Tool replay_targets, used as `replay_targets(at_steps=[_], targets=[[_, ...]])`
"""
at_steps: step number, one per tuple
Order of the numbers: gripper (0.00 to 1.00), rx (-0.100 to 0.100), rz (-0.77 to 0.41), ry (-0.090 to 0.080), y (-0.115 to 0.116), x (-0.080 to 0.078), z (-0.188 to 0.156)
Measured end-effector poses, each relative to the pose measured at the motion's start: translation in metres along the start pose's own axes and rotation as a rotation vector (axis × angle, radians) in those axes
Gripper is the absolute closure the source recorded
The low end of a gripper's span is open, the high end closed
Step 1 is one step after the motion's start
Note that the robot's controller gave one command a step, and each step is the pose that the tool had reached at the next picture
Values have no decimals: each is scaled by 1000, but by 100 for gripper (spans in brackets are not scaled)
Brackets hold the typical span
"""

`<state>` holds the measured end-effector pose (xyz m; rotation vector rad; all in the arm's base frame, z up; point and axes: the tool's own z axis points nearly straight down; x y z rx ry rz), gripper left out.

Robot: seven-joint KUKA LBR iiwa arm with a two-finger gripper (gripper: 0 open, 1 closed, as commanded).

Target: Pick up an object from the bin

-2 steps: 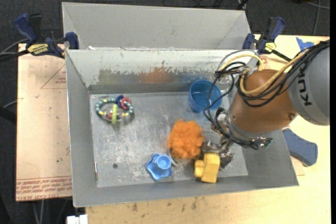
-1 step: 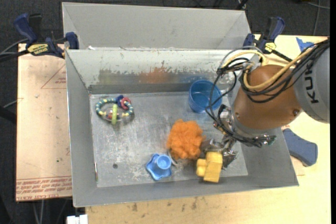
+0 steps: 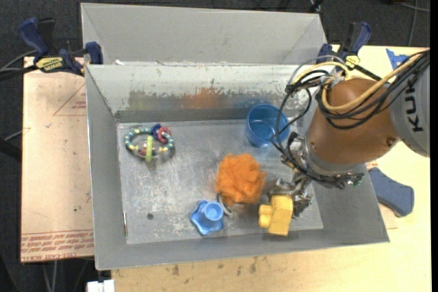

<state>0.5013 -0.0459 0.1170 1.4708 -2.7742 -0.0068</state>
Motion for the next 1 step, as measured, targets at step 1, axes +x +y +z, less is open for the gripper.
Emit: replay_targets(at_steps=[1], targets=[[100, 1, 0, -1, 0, 0, -21]])
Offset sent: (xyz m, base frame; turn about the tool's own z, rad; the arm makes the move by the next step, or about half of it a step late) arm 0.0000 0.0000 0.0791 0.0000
